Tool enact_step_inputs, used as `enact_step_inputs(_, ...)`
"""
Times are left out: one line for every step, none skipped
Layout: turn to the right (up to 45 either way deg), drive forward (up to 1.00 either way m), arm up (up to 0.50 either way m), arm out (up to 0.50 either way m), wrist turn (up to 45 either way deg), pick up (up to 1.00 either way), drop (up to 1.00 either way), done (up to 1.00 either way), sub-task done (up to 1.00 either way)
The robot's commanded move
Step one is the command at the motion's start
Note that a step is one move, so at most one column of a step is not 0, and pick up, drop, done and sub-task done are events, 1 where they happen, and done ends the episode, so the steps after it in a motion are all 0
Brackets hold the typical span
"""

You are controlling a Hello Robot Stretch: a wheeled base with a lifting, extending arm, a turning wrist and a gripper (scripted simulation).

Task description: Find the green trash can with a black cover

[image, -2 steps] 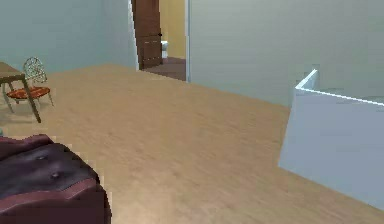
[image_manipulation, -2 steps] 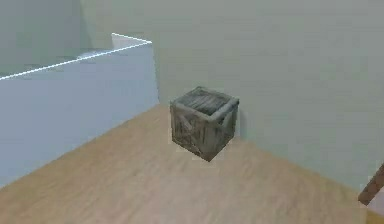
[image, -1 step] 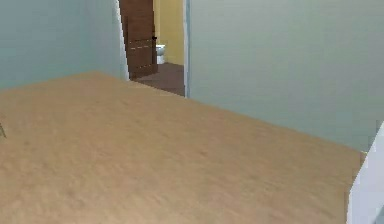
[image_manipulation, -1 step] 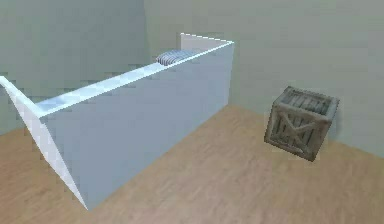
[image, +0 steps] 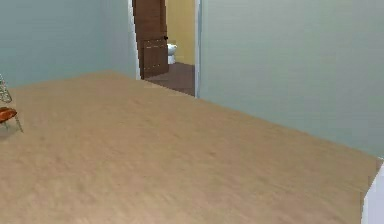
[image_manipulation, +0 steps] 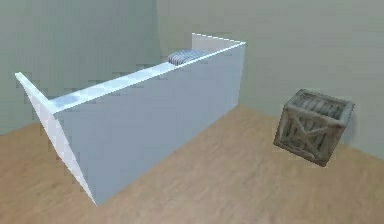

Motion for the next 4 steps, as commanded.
enact_step_inputs(0.0,0.55,0.0,0.0,0.0,0.0,0.0,0.0,0.0)
enact_step_inputs(-6.0,0.0,0.0,0.0,0.0,0.0,0.0,0.0,0.0)
enact_step_inputs(0.0,1.0,0.0,0.0,0.0,0.0,0.0,0.0,0.0)
enact_step_inputs(0.0,1.0,0.0,0.0,0.0,0.0,0.0,0.0,0.0)
